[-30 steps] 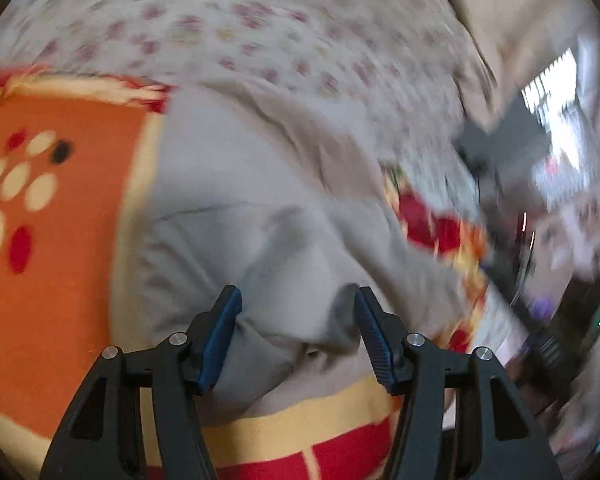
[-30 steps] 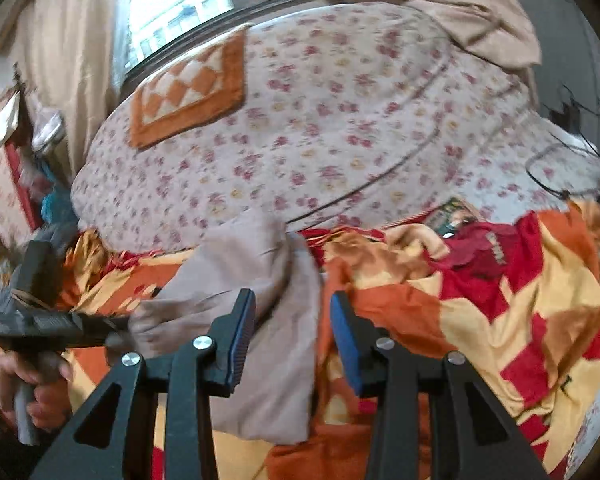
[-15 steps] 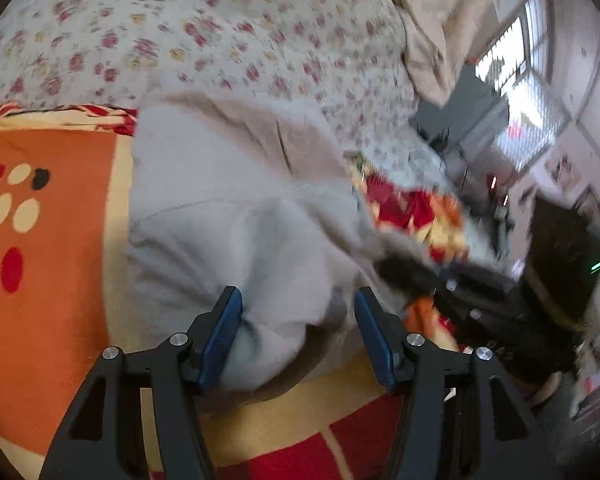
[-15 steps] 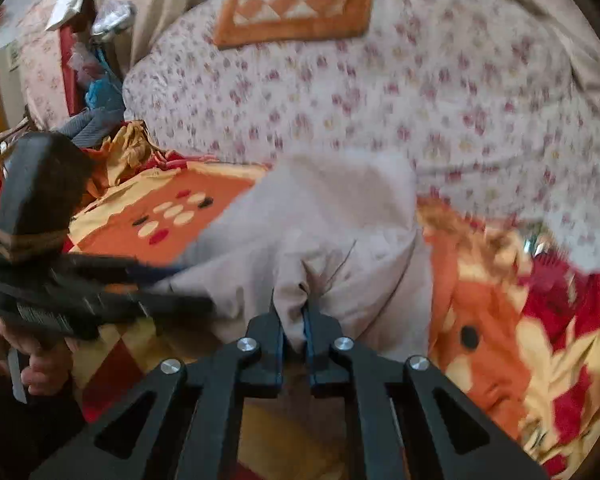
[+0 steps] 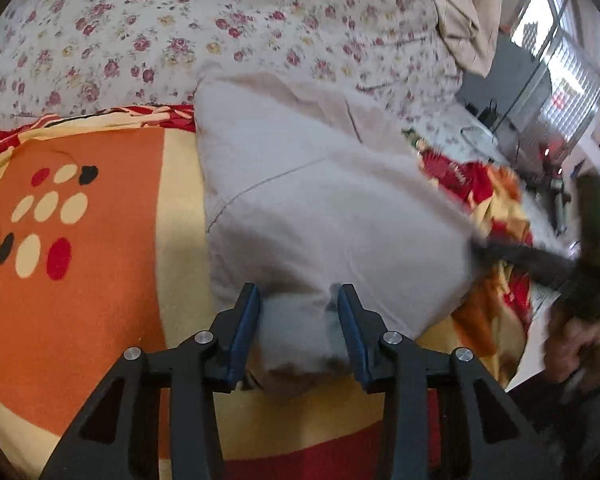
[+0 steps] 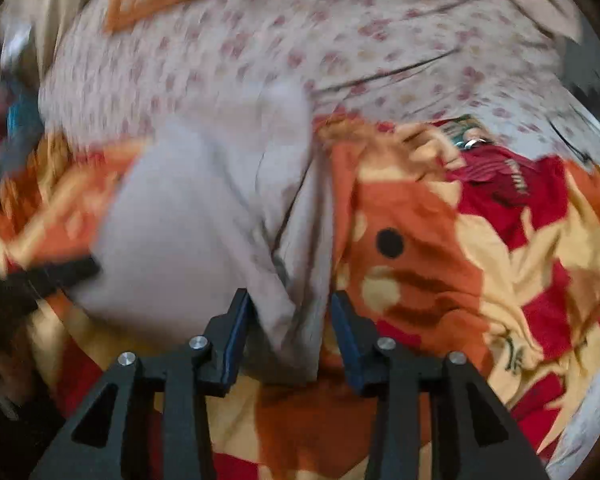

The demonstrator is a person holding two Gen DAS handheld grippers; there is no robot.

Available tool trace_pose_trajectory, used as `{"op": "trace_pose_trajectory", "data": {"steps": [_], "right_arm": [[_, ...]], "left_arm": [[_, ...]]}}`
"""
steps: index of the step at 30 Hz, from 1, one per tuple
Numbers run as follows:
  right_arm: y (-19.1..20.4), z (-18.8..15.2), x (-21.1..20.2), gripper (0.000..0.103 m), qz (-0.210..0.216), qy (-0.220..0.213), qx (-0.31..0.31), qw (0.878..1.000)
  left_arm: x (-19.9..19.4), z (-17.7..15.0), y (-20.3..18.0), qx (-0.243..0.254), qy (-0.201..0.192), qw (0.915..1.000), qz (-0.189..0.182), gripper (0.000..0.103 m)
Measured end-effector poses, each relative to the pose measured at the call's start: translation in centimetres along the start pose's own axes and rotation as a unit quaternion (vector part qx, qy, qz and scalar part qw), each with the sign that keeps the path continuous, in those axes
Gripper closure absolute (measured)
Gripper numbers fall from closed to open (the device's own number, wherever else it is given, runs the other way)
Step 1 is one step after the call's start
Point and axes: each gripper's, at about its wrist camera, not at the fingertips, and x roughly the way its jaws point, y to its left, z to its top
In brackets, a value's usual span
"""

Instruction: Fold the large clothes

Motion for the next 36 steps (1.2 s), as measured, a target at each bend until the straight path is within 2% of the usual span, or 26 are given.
{"op": "trace_pose_trajectory", "data": {"steps": [2,3,4,5,6,7,9,12,15,17,20,23,25,27,29,33,36], "right_arm": [[0.2,0.9,-3.6,0.060,0.008,-0.096,0.016,0.995],[1.0,1.3,-5.2,0.061,0.020,-0.145,0.008,0.989],[1.8,1.6,-6.0,0.062,0.033,-0.171,-0.004,0.985],[3.2,1.9,-5.9,0.068,0.049,-0.180,-0.029,0.982],[4.2,2.0,-5.4,0.080,0.050,-0.174,-0.048,0.982],[5.1,2.1,-4.3,0.085,0.042,-0.159,-0.067,0.984],[6.3,1.8,-0.5,0.098,0.007,-0.094,-0.102,0.990],[4.7,0.3,5.5,0.103,-0.067,0.011,-0.091,0.993],[4.6,-0.2,5.9,0.103,-0.104,0.001,-0.092,0.990],[4.9,0.0,5.7,0.103,-0.110,0.006,-0.086,0.990],[4.8,1.5,3.4,0.103,-0.070,-0.008,-0.042,0.997],[5.3,5.0,-0.2,0.103,-0.042,-0.087,-0.007,0.995],[6.1,8.2,-1.3,0.103,-0.026,-0.112,0.004,0.993],[6.8,12.0,-0.3,0.103,-0.012,-0.101,0.016,0.995],[7.7,14.9,2.7,0.103,-0.018,-0.059,0.015,0.998],[6.9,16.6,9.3,0.103,-0.024,0.015,0.065,0.998],[5.2,15.8,13.1,0.103,-0.058,0.042,0.080,0.994]], "left_arm": [[0.3,-0.2,0.0,0.006,0.003,0.9999,0.008,0.070],[0.3,-0.3,0.0,0.007,0.003,0.9999,0.010,0.070],[0.2,-0.4,-0.1,0.010,0.003,0.9999,0.013,0.070],[0.2,-0.5,-0.1,0.012,0.002,0.9998,0.014,0.070],[0.2,-0.5,-0.2,0.014,0.002,0.9998,0.016,0.070],[0.3,-0.5,-0.2,0.016,0.002,0.9997,0.019,0.070],[0.4,-0.5,-0.3,0.020,0.003,0.9995,0.025,0.070],[1.0,-0.8,-0.8,0.038,0.007,0.9987,0.034,0.070],[1.5,-1.3,-2.3,0.073,-0.001,0.9946,0.074,0.070],[1.1,-1.0,-2.4,0.071,-0.005,0.9946,0.075,0.070],[-0.7,0.6,-1.1,0.025,-0.015,0.9986,0.045,0.070],[-2.7,3.1,-0.4,-0.006,-0.047,0.9984,0.029,0.070],[-3.4,5.9,0.1,-0.027,-0.071,0.9968,0.025,0.070],[-3.1,9.0,0.6,-0.047,-0.085,0.9947,0.034,0.070],[-1.8,11.5,0.9,-0.063,-0.086,0.9934,0.043,0.070],[2.7,14.7,2.2,-0.125,-0.062,0.9886,0.057,0.070],[6.4,15.2,2.2,-0.139,-0.046,0.9874,0.060,0.070]]}}
